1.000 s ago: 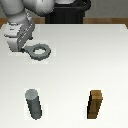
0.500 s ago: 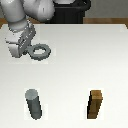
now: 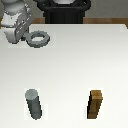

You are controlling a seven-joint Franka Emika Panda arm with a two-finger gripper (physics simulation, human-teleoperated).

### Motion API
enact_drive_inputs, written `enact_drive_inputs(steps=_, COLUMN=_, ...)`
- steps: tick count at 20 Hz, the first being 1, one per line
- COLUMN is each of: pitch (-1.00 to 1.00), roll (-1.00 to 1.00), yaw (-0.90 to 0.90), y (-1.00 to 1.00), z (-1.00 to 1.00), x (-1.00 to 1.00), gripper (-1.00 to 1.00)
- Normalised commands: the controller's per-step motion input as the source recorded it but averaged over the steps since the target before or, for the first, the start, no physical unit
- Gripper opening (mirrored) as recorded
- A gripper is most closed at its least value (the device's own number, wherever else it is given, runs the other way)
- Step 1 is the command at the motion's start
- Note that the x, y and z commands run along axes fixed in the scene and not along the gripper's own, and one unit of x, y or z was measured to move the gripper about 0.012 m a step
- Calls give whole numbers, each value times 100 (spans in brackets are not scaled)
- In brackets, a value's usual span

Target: Put the loop with the handle onto the peg.

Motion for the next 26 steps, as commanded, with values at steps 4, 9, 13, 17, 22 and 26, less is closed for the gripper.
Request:
enact_drive_inputs(steps=4, pitch=0, roll=0, yaw=0, y=0, z=100, x=0, gripper=-100)
enact_drive_inputs(steps=9, pitch=0, roll=0, yaw=0, y=0, z=60, x=30, gripper=-100)
enact_drive_inputs(steps=13, pitch=0, roll=0, yaw=0, y=0, z=0, x=100, gripper=-100)
enact_drive_inputs(steps=17, pitch=0, roll=0, yaw=0, y=0, z=0, x=100, gripper=-100)
enact_drive_inputs(steps=22, pitch=0, roll=0, yaw=0, y=-10, z=0, x=40, gripper=-100)
enact_drive_inputs(steps=26, pitch=0, roll=0, yaw=0, y=0, z=25, x=0, gripper=-100)
